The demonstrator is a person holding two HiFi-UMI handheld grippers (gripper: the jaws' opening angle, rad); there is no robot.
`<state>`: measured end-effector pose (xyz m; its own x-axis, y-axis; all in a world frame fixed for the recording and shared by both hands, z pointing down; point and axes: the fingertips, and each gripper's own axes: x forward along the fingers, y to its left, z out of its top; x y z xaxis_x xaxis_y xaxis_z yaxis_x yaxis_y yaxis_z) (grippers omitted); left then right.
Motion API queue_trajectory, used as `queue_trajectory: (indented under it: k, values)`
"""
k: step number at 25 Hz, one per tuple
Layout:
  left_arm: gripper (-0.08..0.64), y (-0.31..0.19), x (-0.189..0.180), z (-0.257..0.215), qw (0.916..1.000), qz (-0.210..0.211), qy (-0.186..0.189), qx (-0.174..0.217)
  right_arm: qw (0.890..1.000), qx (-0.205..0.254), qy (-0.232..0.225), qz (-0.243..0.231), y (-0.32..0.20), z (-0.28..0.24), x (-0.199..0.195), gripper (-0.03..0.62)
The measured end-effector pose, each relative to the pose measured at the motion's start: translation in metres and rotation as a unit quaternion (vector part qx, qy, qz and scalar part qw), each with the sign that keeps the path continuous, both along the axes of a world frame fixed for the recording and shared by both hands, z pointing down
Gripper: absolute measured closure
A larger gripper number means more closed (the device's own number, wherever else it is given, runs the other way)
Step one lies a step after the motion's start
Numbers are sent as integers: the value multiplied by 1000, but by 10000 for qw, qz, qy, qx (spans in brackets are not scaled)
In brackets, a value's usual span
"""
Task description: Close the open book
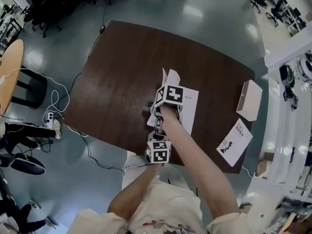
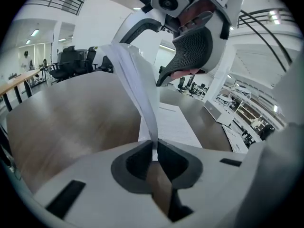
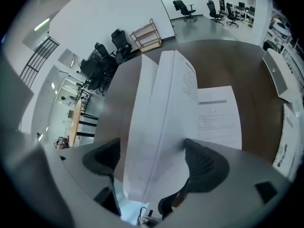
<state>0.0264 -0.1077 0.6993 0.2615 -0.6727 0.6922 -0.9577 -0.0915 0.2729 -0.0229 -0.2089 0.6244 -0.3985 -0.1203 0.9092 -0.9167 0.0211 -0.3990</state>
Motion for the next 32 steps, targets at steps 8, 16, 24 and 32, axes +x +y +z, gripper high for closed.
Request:
queue_trajectory:
  k: [8,16,24,32]
  values:
    - [522,2,2,-2,9999,95,26,-75,9997,-48,169,140,3,-3,8,329]
    - [520,9,6,1,9990,360,60,-247,9990,-26,419,165,3,-5,19,481]
    - [482,20,6,-13,9958,800,274,-361,9971,147,714,208,1,-11,43,539]
    - [469,27,-3,-34,9935,803,698,-397,9959,291,803,292,6,-15,77,551]
